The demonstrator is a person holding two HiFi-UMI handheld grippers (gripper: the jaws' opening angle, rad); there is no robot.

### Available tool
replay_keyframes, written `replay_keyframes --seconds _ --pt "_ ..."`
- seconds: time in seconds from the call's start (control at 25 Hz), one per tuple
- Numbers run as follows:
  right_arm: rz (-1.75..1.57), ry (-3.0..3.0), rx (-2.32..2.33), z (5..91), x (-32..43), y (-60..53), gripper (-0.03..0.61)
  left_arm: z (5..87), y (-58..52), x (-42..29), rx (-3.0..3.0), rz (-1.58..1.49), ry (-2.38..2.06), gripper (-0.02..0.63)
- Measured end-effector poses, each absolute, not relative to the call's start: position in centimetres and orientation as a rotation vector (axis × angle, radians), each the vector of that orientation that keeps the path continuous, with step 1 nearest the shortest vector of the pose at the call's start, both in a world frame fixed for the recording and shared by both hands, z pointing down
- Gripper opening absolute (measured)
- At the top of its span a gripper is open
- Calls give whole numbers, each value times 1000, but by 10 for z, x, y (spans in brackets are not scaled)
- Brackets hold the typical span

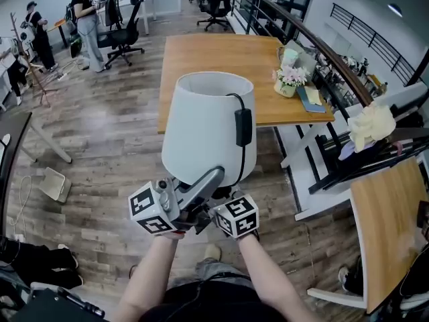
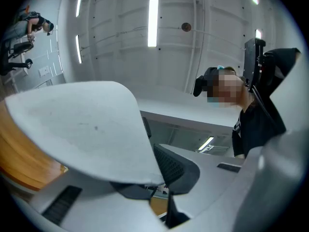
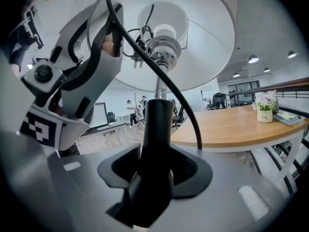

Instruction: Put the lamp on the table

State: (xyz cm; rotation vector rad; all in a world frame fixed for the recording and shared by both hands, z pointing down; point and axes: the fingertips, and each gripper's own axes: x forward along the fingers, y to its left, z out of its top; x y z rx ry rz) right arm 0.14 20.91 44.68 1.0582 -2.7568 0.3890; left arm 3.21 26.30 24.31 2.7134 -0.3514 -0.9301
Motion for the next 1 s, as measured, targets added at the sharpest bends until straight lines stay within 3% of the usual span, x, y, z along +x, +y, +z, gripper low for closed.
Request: replay_keyframes --seconds 1.0 --pt "434 -2754 1070 459 13 6 195 255 56 45 2704 -900 -321 21"
